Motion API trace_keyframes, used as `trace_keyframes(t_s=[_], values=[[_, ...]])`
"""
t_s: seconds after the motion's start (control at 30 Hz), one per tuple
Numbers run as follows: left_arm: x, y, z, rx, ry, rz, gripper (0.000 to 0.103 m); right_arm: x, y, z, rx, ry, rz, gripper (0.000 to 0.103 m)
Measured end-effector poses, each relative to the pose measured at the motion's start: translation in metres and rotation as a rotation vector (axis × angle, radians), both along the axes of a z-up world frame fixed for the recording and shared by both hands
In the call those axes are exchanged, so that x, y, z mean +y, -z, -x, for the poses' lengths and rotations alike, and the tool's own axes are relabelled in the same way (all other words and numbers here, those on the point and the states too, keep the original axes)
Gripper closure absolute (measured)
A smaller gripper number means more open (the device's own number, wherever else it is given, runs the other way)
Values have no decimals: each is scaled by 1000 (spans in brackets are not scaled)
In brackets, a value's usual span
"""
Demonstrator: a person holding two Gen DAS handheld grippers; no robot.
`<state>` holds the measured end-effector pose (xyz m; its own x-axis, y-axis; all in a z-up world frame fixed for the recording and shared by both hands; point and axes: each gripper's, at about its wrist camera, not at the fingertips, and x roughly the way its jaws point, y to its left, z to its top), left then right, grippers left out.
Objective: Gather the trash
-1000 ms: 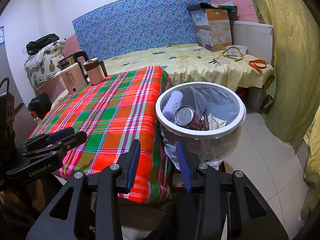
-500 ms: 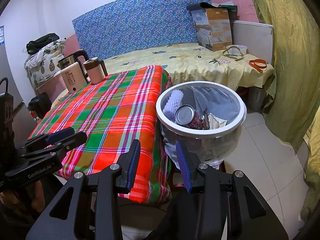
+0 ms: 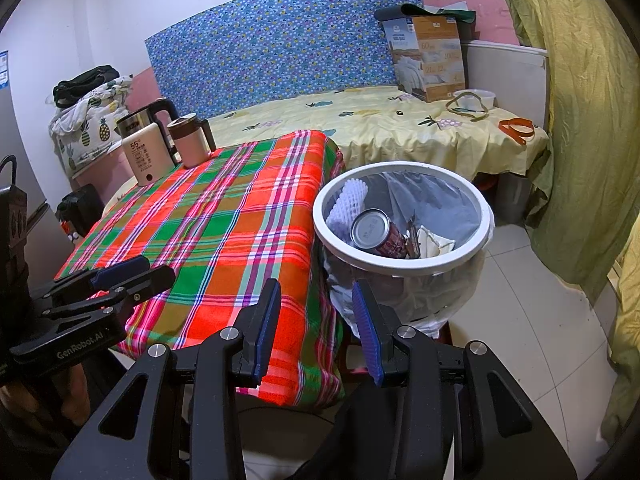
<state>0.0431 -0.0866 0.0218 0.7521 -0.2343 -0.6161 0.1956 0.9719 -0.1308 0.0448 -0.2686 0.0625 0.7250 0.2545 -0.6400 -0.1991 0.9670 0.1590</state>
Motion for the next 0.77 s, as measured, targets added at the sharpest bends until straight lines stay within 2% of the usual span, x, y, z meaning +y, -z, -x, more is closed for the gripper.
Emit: trace_keyframes(t_s=[0.77], values=[[-1,6,-4,16,13,6,54,3,3,1,4,-2,2,63]])
